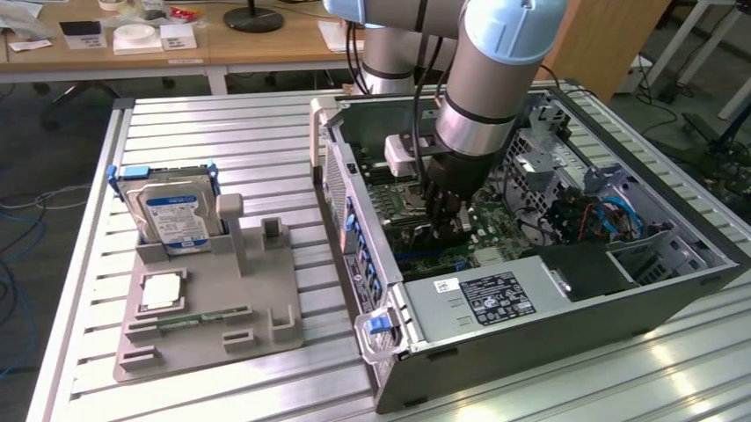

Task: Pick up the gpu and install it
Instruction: 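Insert the gpu into the slot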

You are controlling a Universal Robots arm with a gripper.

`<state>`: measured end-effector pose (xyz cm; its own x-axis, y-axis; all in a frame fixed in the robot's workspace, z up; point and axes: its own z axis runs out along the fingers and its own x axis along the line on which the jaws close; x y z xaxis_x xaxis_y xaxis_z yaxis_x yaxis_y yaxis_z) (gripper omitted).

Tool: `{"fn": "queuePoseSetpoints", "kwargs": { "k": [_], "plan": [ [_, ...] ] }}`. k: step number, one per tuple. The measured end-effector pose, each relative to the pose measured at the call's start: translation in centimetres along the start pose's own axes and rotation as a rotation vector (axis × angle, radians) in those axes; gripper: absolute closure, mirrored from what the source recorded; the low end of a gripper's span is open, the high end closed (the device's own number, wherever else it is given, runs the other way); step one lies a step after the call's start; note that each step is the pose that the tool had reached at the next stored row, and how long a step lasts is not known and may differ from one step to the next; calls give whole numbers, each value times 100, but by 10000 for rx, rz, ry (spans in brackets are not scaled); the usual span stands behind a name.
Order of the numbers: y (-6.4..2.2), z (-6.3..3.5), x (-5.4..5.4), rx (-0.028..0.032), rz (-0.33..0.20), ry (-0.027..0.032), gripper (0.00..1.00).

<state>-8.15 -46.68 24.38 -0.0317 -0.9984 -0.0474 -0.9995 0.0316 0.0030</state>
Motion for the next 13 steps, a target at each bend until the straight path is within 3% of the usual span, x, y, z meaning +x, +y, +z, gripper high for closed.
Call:
{"fn": "queuePoseSetpoints", "kwargs": {
  "k": [10,13],
  "plan": [
    [-1,-13,30,0,-1,2,73],
    [-1,-12,31,19,-3,-26,73]
  ]
}}
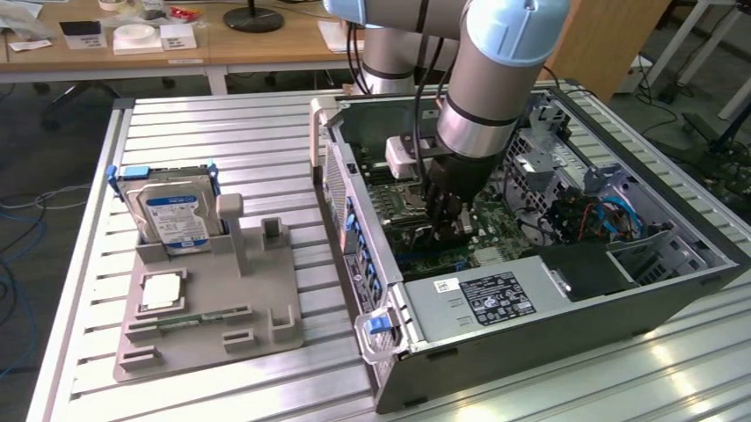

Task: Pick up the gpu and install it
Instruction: 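Insert the gpu into the slot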

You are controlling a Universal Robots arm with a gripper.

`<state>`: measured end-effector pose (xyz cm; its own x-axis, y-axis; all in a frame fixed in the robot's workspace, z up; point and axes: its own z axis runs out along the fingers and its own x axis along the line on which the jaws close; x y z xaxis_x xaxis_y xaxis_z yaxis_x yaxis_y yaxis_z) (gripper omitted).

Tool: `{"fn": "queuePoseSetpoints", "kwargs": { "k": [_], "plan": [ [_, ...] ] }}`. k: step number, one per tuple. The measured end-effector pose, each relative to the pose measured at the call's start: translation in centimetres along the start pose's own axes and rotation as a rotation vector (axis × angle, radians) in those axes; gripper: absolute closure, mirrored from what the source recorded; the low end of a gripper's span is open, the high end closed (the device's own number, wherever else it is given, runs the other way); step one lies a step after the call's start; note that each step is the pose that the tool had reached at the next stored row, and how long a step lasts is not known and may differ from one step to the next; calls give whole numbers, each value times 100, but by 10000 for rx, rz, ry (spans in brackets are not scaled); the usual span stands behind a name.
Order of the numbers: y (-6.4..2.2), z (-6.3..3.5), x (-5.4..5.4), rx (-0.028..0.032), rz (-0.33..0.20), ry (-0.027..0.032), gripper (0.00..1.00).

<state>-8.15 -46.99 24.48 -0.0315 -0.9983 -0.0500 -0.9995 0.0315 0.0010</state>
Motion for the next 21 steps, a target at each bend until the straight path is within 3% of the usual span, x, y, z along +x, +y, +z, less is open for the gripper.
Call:
{"fn": "queuePoseSetpoints", "kwargs": {
  "k": [2,10,12,21],
  "plan": [
    [0,-2,-1,12,0,-34,73],
    [0,3,0,21,-2,-34,73],
    [0,11,-1,34,-2,-74,73],
    [0,27,0,36,-2,-73,73]
  ]
}}
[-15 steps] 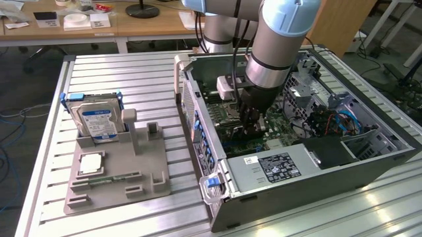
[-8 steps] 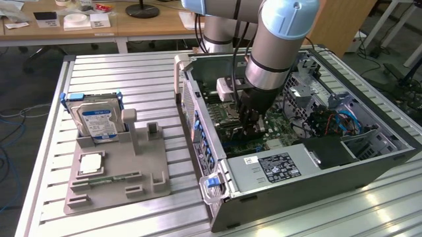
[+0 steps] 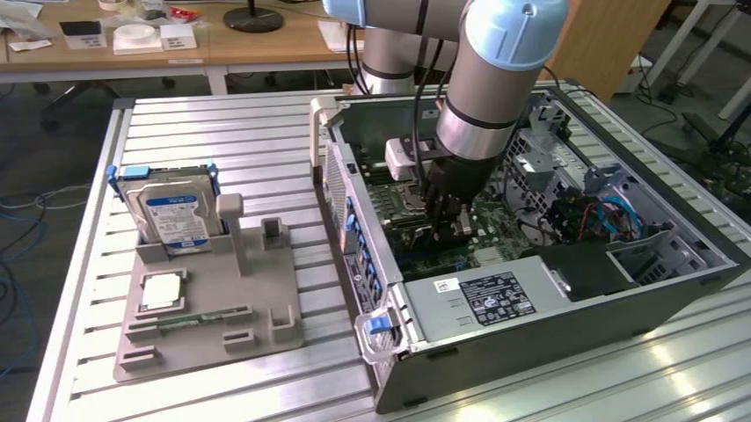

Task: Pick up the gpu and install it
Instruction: 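Insert the gpu into the slot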

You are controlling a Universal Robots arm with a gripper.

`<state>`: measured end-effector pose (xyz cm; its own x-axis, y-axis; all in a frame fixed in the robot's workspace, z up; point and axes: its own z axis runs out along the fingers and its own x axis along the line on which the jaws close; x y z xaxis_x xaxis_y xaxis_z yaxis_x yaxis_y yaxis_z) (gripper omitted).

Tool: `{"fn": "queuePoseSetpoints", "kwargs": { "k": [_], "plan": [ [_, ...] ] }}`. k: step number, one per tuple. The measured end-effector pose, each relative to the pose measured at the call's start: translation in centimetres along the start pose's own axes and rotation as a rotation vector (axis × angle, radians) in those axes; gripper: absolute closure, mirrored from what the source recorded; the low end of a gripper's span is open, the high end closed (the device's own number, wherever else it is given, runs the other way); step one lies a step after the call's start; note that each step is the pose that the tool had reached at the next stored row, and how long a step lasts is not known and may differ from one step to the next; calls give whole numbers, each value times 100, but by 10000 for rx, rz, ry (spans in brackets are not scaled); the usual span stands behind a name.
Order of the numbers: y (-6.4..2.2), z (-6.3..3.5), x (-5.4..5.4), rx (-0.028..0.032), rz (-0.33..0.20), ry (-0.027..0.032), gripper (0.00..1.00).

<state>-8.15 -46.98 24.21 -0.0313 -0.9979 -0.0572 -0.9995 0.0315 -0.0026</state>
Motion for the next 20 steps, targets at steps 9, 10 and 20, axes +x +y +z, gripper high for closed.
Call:
{"fn": "queuePoseSetpoints", "kwargs": {
  "k": [9,10,20],
  "plan": [
    [0,-18,-6,-1,-1,24,66],
    [-1,-38,-8,0,-2,29,66],
    [1,-118,-36,6,2,39,66]
  ]
}}
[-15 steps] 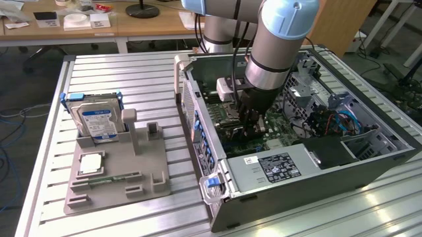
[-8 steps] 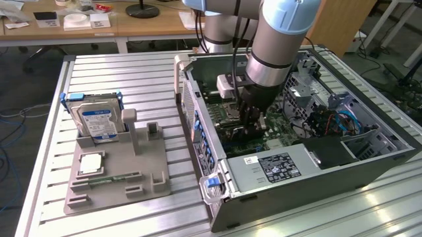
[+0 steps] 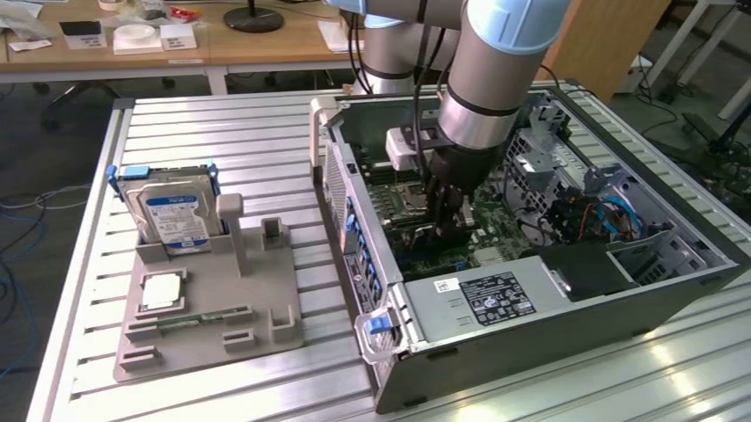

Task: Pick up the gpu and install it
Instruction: 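Insert the gpu into the slot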

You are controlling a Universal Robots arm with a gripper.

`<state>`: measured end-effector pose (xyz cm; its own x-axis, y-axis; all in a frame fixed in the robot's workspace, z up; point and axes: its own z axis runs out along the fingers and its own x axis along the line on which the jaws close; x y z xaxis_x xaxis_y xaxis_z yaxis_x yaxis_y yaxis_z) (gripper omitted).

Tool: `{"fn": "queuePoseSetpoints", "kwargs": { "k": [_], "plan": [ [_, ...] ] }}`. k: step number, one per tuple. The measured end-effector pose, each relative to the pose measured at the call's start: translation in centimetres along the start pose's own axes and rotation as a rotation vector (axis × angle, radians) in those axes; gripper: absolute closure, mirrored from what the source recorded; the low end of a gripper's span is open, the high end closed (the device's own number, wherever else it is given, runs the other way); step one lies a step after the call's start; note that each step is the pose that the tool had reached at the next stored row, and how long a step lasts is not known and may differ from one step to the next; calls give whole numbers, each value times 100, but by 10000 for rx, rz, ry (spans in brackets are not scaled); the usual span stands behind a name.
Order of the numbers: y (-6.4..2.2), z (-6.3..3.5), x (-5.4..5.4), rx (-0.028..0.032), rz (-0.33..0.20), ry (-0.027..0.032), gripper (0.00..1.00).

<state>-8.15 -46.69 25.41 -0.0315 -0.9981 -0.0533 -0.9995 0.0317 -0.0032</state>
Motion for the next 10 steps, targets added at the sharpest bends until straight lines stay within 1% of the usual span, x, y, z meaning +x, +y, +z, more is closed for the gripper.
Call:
{"fn": "queuePoseSetpoints", "kwargs": {
  "k": [10],
  "plan": [
    [-1,1,0,0,-2,-1,66]
  ]
}}
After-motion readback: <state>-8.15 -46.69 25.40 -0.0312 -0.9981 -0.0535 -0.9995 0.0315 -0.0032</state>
